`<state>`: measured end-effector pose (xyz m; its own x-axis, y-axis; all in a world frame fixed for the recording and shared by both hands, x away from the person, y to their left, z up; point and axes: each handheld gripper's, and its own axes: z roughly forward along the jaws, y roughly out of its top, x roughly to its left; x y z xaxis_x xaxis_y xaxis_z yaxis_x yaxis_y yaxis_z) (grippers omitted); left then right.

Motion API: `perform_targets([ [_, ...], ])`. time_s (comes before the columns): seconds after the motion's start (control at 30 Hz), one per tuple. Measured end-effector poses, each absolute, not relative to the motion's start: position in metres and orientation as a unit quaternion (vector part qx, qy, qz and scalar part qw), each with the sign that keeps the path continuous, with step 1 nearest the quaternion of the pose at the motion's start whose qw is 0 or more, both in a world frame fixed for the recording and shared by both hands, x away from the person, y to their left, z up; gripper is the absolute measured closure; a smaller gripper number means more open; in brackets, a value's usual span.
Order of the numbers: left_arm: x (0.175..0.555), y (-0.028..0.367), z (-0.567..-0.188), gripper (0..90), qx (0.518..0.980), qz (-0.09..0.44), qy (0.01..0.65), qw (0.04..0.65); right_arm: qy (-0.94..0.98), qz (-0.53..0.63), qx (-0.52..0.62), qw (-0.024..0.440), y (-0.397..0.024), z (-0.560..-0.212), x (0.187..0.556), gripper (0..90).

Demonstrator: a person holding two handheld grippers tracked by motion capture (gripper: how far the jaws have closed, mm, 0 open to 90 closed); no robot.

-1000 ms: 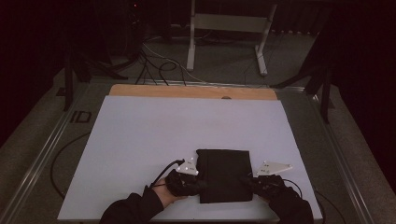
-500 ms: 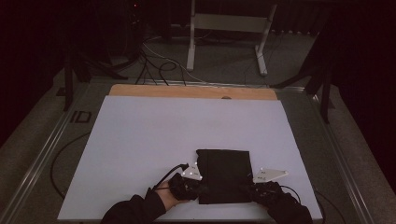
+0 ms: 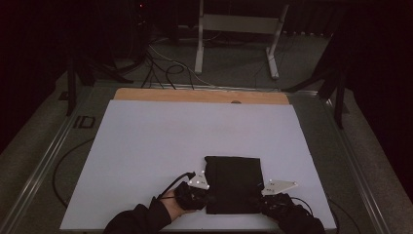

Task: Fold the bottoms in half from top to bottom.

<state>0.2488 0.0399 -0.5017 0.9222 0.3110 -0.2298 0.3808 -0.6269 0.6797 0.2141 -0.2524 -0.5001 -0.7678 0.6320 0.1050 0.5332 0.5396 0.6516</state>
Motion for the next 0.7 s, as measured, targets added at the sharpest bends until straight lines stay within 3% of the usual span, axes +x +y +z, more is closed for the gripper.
perform_targets([
  [0.7,0.2452,0.0398,-0.5059,87.1,0.899,-0.054,0.192,0.389,0.877,0.339,0.336,0.064,-0.2544,-0.5023,0.2079,90.0],
])
